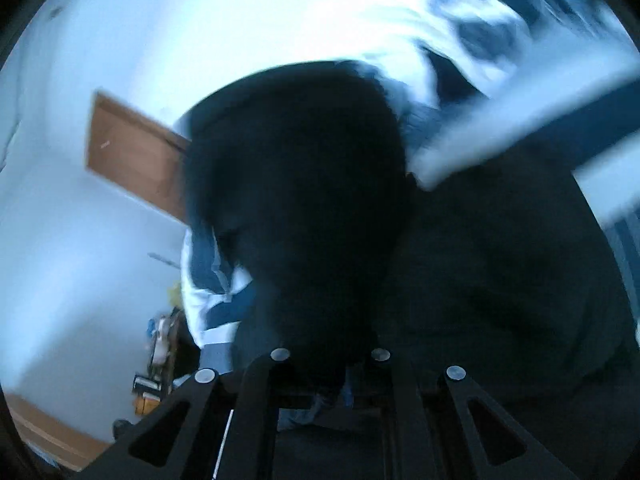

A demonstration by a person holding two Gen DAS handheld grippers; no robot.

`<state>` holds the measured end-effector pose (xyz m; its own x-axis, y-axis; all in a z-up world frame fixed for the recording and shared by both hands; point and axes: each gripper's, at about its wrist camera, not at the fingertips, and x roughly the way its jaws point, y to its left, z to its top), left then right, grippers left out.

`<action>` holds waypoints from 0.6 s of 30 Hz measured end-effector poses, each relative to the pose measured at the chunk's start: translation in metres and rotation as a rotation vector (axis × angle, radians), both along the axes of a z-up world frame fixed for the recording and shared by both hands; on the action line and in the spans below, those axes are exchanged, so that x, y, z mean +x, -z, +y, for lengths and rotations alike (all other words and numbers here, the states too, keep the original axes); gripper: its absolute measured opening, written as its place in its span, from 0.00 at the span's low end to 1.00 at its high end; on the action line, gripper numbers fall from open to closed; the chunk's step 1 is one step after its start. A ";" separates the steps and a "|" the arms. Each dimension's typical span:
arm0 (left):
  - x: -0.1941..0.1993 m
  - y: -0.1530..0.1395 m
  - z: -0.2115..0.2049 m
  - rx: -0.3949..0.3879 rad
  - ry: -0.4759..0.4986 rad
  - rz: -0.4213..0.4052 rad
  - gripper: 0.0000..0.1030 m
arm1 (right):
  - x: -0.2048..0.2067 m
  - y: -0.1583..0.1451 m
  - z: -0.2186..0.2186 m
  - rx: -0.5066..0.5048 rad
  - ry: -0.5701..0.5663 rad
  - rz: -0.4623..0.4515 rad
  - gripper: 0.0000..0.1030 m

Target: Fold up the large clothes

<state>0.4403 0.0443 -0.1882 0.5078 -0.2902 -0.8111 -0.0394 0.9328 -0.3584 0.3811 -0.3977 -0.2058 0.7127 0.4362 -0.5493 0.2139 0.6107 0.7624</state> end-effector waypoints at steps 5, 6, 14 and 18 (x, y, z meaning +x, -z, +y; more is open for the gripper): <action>0.017 0.028 -0.011 0.076 -0.029 0.080 0.76 | -0.047 0.034 -0.031 0.047 0.034 0.004 0.78; 0.018 0.029 -0.013 0.099 -0.030 0.076 0.76 | -0.052 0.036 -0.038 0.046 0.055 -0.007 0.78; 0.034 0.015 -0.028 0.207 -0.064 0.044 0.76 | -0.012 0.035 -0.087 -0.049 0.072 0.058 0.16; 0.060 0.033 -0.054 0.355 0.001 0.060 0.77 | 0.018 0.024 -0.090 -0.291 0.094 0.122 0.15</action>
